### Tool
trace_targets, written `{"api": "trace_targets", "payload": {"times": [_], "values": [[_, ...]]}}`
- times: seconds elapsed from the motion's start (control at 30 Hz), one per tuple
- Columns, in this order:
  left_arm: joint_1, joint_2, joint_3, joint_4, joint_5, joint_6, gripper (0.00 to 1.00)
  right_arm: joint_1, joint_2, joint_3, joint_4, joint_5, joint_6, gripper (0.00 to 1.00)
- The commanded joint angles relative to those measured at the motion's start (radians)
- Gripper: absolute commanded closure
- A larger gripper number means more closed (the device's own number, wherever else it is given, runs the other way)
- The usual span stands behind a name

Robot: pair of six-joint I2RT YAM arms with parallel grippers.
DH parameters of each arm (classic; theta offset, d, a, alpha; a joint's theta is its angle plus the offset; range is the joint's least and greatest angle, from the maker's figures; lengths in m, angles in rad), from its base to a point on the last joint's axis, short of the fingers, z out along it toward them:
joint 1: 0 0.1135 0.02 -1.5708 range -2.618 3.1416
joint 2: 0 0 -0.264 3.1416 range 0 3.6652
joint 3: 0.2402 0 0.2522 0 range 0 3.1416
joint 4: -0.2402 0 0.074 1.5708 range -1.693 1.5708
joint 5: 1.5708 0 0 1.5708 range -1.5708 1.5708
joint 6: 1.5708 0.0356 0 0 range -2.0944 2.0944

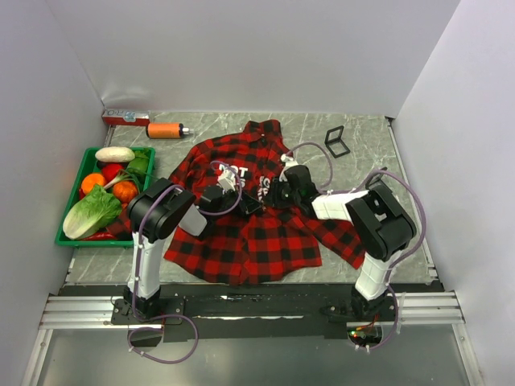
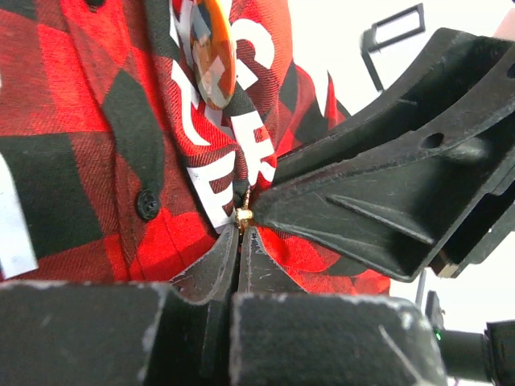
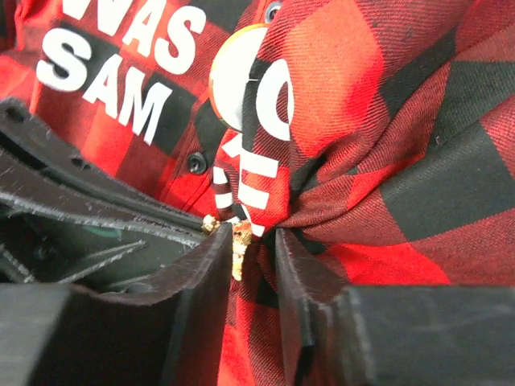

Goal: Pin the brooch onto the clothing
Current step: Cross the clothing with brooches at the center of the board.

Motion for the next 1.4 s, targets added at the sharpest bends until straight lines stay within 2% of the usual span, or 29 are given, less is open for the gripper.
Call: {"api": "trace_targets", "payload": {"times": [0.0, 0.07, 0.17, 0.33, 0.63, 1.13, 1.37], "values": [[-0.01, 0.022, 0.008, 0.045, 0.138, 0.002, 0.99, -0.014, -0.076, -0.047, -0.097, -0.16, -0.002, 0.59], [0.003, 0.031, 0.015, 0.05, 0.152, 0.0, 0.99, -0.042, -0.108, -0.066, -0.116, -0.167, -0.007, 0.55], [0.013, 0.042, 0.024, 0.045, 0.182, 0.011, 0.99, -0.083, -0.151, -0.098, -0.117, -0.209, -0.013, 0.45], [0.023, 0.065, 0.041, 0.056, 0.267, 0.028, 0.99, -0.117, -0.202, -0.146, -0.104, -0.273, -0.01, 0.41], [0.048, 0.119, 0.078, 0.11, 0.374, 0.003, 0.99, -0.204, -0.192, -0.219, 0.018, -0.37, 0.024, 0.39], [0.065, 0.177, 0.117, 0.192, 0.477, -0.04, 0.99, -0.214, -0.025, -0.228, 0.222, -0.443, 0.108, 0.41], [0.068, 0.186, 0.12, 0.208, 0.488, -0.047, 0.99, -0.214, 0.015, -0.239, 0.268, -0.443, 0.114, 0.46]]}}
